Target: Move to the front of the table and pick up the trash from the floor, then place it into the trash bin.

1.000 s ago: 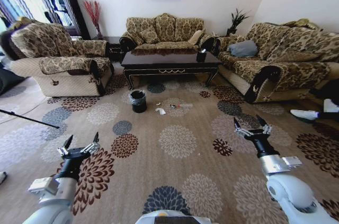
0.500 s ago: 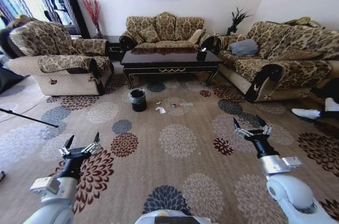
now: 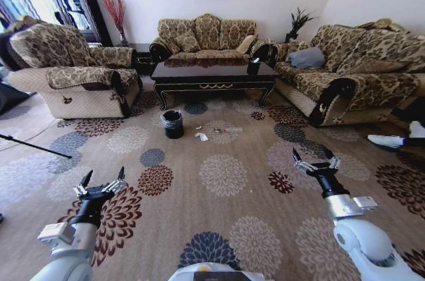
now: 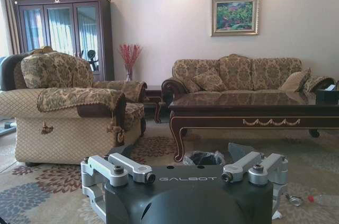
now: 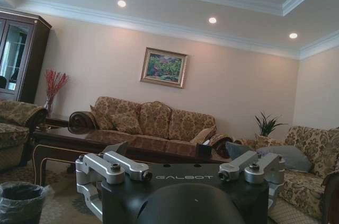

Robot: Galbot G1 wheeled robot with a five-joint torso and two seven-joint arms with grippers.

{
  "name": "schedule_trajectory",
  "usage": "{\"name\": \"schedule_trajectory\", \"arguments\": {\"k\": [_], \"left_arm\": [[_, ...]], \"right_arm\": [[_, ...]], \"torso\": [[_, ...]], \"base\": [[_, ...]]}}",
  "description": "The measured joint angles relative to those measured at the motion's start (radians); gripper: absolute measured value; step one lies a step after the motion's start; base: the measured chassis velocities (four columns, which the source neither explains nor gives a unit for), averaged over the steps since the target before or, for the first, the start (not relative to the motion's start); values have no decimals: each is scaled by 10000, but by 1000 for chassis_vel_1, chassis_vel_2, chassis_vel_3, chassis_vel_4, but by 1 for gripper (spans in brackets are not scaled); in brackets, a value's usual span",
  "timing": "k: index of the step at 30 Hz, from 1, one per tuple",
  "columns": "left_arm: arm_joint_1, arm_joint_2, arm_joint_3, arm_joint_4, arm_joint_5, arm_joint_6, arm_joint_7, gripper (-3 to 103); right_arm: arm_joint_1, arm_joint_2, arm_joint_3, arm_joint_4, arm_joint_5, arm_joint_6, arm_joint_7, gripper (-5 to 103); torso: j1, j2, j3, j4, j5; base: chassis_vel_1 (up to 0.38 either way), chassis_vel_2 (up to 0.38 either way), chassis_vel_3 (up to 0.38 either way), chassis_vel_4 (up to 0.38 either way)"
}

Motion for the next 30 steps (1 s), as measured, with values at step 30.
{"name": "schedule_trajectory", "arguments": {"k": [30], "left_arm": [[-3, -105, 28, 80, 137, -224, 152, 100]], "right_arm": [[-80, -6, 93, 21, 21, 69, -25, 100]], "torso": [[-460, -1123, -666, -1, 0]], "base": [[0, 0, 0, 0]]}}
